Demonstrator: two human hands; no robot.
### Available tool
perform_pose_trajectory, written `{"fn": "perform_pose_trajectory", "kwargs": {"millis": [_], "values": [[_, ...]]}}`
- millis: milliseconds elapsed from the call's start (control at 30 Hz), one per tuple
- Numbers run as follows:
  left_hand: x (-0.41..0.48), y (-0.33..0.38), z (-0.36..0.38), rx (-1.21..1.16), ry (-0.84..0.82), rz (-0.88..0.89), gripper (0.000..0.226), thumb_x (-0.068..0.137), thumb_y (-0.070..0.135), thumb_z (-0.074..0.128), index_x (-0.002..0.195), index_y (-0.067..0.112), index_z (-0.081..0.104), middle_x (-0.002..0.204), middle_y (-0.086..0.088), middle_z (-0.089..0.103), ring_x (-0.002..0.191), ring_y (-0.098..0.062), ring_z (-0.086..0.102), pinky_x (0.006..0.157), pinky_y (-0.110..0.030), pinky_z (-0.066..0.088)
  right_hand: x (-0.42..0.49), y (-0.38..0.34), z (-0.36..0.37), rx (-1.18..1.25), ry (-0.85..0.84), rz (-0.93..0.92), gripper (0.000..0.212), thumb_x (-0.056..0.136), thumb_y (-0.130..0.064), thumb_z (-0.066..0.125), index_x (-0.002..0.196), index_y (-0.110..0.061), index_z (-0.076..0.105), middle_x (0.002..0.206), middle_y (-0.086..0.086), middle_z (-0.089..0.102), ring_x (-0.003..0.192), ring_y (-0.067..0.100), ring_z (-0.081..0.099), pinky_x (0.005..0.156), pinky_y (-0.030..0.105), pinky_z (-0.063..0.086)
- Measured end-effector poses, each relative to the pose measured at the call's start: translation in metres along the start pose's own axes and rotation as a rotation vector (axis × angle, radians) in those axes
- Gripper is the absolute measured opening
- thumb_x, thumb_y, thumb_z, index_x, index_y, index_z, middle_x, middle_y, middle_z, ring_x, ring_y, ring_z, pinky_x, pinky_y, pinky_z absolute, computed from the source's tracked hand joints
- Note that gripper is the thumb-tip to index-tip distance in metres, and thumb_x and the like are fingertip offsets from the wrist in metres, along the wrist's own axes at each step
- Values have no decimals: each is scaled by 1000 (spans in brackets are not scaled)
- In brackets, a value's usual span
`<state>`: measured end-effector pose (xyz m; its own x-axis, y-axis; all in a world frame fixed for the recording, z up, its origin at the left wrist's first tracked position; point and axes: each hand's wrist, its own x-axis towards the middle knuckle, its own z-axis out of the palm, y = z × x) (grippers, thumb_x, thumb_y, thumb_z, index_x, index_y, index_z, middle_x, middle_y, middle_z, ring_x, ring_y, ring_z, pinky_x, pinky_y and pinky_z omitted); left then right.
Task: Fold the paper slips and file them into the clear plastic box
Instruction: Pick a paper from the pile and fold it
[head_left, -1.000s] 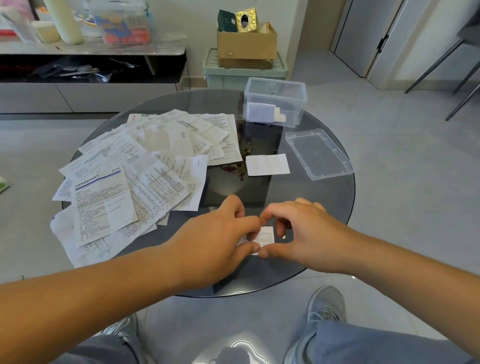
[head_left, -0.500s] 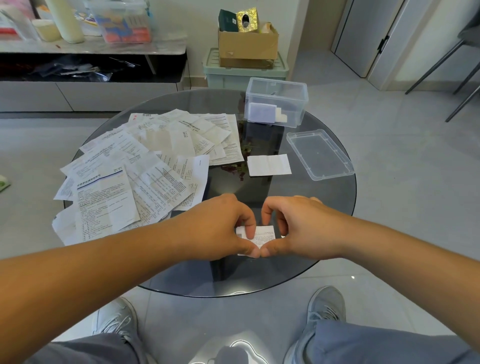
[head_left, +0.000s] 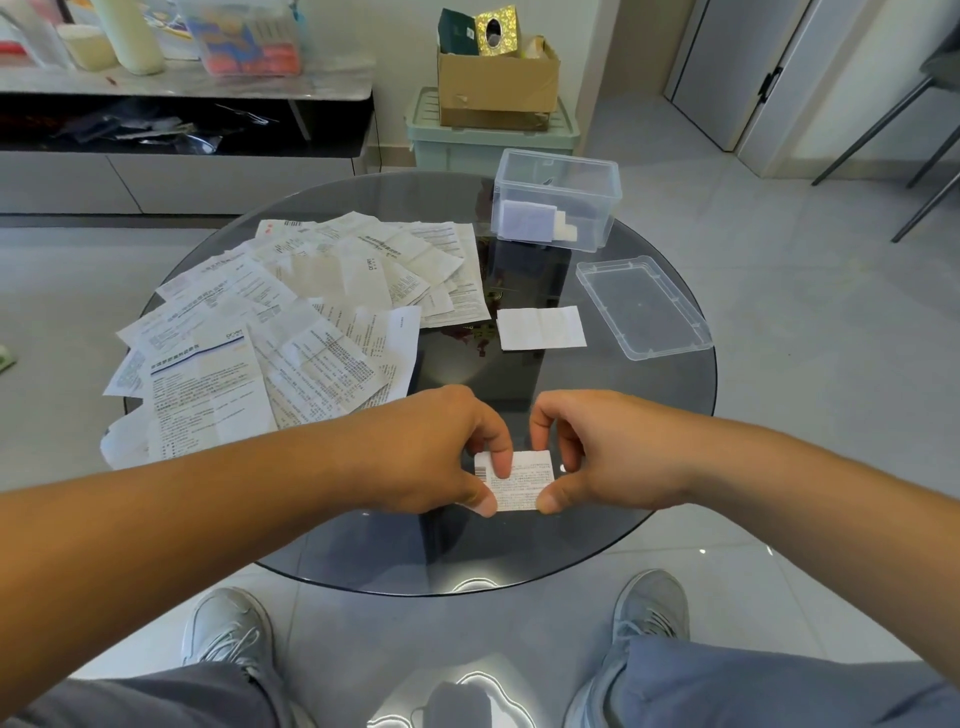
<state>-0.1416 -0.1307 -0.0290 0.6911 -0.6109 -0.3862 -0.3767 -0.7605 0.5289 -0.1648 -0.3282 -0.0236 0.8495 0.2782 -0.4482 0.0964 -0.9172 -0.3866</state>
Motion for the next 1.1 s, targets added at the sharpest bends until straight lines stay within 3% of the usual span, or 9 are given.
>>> {"fn": "perform_pose_trajectory", "kwargs": {"millis": [400, 567, 633, 833, 933, 1100], "values": [[-2, -4, -1, -73, -26, 40, 24, 86, 23, 79, 105, 33, 69, 91, 26, 47, 70, -14, 61, 54, -9, 44, 2, 3, -4, 16, -47, -22, 39, 77, -36, 85, 100, -34, 53, 91, -8, 60, 80, 12, 59, 63, 22, 44], [-9, -9, -6, -189, 17, 47, 35, 80, 29, 83, 99, 30, 54, 70, 23, 62, 57, -4, 59, 55, -12, 45, -2, 12, -13, 175, -49, -54, 53, 71, -40, 89, 113, -37, 57, 87, -6, 67, 82, 16, 66, 76, 41, 58], [-10, -11, -6, -223, 80, 33, 45, 75, 33, 87, 98, 28, 48, 67, 13, 61, 56, -6, 58, 56, -16, 47, -4, 15, -15, 218, -28, -52, 55, 68, -42, 90, 113, -39, 58, 88, -6, 67, 85, 19, 66, 77, 46, 58], [-9, -11, -2, -214, 127, 3, 60, 67, 49, 88, 106, 37, 43, 101, 9, 58, 76, -14, 63, 67, -29, 56, -6, 15, -14, 221, 34, -80, 59, 67, -47, 88, 116, -39, 57, 98, -8, 60, 91, 13, 61, 83, 35, 55], [-8, -10, -2, -188, 111, 0, 57, 67, 52, 87, 107, 40, 48, 102, 11, 57, 76, -11, 61, 69, -30, 55, -6, 11, -8, 173, 41, -106, 59, 67, -52, 87, 115, -39, 55, 103, -11, 58, 96, 10, 60, 87, 35, 54], [-6, -6, 0, -119, 144, 17, 34, 76, 54, 79, 95, 36, 58, 86, 15, 61, 66, -1, 55, 59, -16, 44, -3, 7, 1, 101, 96, -147, 41, 73, -57, 79, 102, -40, 56, 103, -14, 55, 94, 7, 56, 85, 34, 54]]}}
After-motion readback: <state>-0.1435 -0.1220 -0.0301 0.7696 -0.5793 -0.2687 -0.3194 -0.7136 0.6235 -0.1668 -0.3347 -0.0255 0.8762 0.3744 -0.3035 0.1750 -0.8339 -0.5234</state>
